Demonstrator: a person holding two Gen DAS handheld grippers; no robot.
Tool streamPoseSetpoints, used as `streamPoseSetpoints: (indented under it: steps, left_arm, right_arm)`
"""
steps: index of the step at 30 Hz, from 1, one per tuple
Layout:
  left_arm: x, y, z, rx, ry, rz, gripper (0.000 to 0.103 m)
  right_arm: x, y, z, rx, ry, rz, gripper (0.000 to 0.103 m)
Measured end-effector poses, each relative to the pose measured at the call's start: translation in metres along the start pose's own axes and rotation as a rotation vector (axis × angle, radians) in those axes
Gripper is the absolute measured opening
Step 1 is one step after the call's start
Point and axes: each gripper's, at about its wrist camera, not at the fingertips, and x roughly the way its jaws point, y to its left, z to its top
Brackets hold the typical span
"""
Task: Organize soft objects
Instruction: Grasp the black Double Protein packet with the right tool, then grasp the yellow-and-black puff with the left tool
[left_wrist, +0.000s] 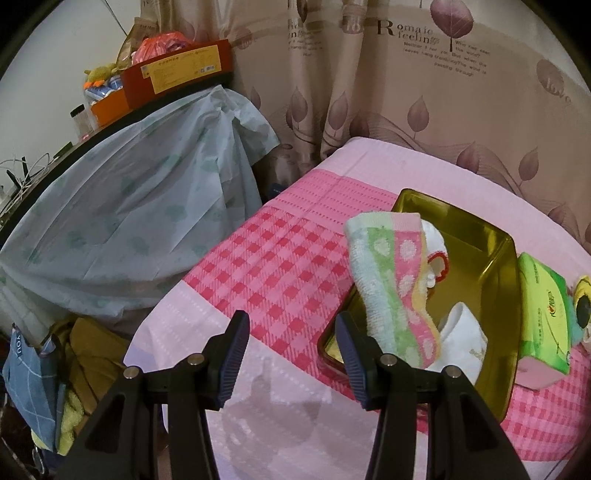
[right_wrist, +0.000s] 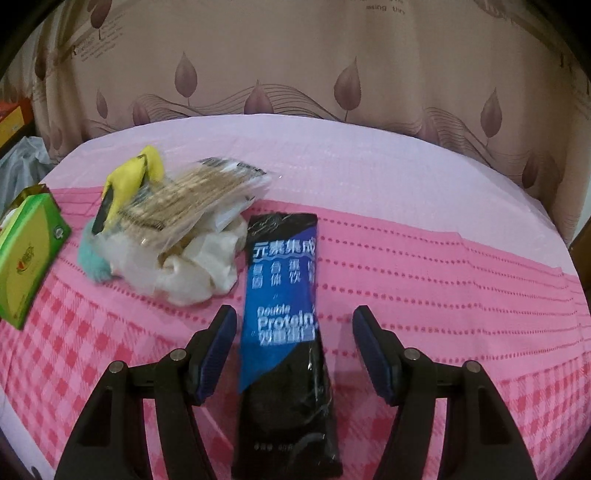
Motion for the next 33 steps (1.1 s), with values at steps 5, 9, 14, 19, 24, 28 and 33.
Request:
streamPoseSetpoints:
  steps: [5,9,14,19,24,28,33]
  left_arm:
    - [0.002,-0.005,0.0,0.023,0.005,0.016,0.049]
    - [-0.01,-0.022,-0.001,0.082,-0.028,0.019,0.049]
    - [-0.029,-0.068,0.0,0.176,-0.041,-0.075,0.05]
    - [-0.049,-0.137,0.003,0.31,-0.072,-0.176,0.052]
    - [-0.058,-0.207,0.006,0.395,-0.048,-0.308,0.052]
    - [-0.063,-0.254,0.008,0.453,-0.035,-0.374,0.052]
    - [-0.066,-0.311,0.011,0.525,0.01,-0.483,0.053]
  right_arm:
    - [0.007,0.001,0.005,0.005,0.015,0.02,0.062]
    - [0.006,0.001,0.002,0.012,0.011,0.033,0.048]
    - [0.002,0.0,-0.003,0.011,0.003,0.044,0.038]
    - [-0.005,-0.007,-0.016,0.019,0.003,0.033,0.037]
    - [-0.017,-0.022,-0.031,0.037,0.007,0.019,0.037]
    - [-0.023,-0.034,-0.04,0.048,0.007,0.01,0.037]
    - [-0.023,-0.039,-0.041,0.065,0.002,0.027,0.038]
